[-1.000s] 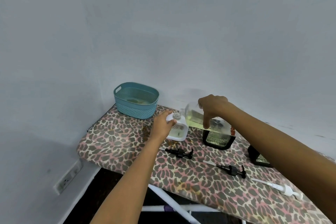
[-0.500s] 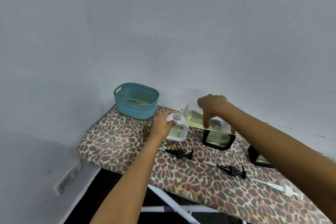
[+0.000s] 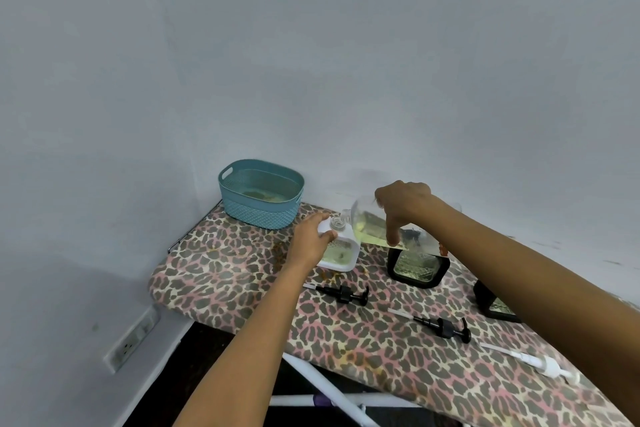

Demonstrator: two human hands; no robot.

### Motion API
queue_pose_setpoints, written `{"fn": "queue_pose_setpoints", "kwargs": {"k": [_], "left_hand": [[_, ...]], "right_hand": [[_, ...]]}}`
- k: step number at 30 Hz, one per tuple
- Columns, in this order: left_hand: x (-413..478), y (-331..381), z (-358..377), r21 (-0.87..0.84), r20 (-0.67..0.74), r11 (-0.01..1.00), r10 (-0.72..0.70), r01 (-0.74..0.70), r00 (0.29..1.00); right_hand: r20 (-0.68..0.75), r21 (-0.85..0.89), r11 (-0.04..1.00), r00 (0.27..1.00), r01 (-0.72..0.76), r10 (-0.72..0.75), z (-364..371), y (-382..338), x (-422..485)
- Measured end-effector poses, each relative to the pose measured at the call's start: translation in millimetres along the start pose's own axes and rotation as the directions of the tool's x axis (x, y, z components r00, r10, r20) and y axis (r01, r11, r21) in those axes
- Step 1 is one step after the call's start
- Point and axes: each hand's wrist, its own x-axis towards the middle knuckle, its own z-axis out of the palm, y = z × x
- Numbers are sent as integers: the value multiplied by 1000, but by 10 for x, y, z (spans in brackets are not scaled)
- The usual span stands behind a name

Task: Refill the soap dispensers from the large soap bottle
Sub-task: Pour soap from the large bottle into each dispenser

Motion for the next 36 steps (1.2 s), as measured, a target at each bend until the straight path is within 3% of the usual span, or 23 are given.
{"fn": "queue_pose_setpoints", "kwargs": {"k": [36], "left_hand": [[16,-34,4,-7,-2,1000,12,-12,1000]], "right_hand": [[-20,-68,998,1000,6,-7,-65,-48,14]]}}
